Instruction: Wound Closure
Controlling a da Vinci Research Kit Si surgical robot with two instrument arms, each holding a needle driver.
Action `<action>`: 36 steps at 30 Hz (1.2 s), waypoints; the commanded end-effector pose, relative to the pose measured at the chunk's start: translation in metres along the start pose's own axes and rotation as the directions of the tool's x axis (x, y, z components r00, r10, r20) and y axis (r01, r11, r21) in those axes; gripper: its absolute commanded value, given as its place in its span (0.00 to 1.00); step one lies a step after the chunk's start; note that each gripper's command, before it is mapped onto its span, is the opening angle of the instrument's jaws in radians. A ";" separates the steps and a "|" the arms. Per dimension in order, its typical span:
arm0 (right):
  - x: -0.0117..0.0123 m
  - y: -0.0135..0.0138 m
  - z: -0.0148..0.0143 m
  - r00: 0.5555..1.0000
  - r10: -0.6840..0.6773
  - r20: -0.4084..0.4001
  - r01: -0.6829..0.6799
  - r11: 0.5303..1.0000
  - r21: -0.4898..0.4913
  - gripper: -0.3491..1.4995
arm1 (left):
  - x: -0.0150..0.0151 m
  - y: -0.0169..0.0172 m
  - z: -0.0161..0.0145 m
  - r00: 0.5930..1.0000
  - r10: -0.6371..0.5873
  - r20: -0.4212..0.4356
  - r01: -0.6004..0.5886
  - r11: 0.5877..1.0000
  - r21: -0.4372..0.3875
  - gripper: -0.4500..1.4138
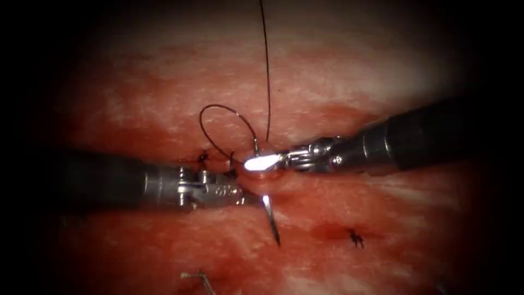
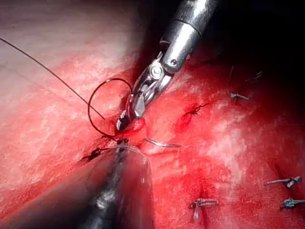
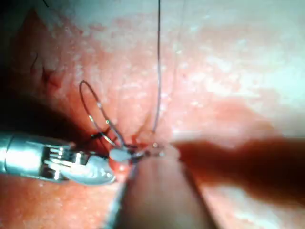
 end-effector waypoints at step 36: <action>0.0038 0.0035 -0.0069 0.800 -0.598 -0.037 0.563 0.771 -0.299 0.68 | 0.0031 0.0029 0.0022 0.916 0.382 -0.125 -0.336 0.898 0.285 0.37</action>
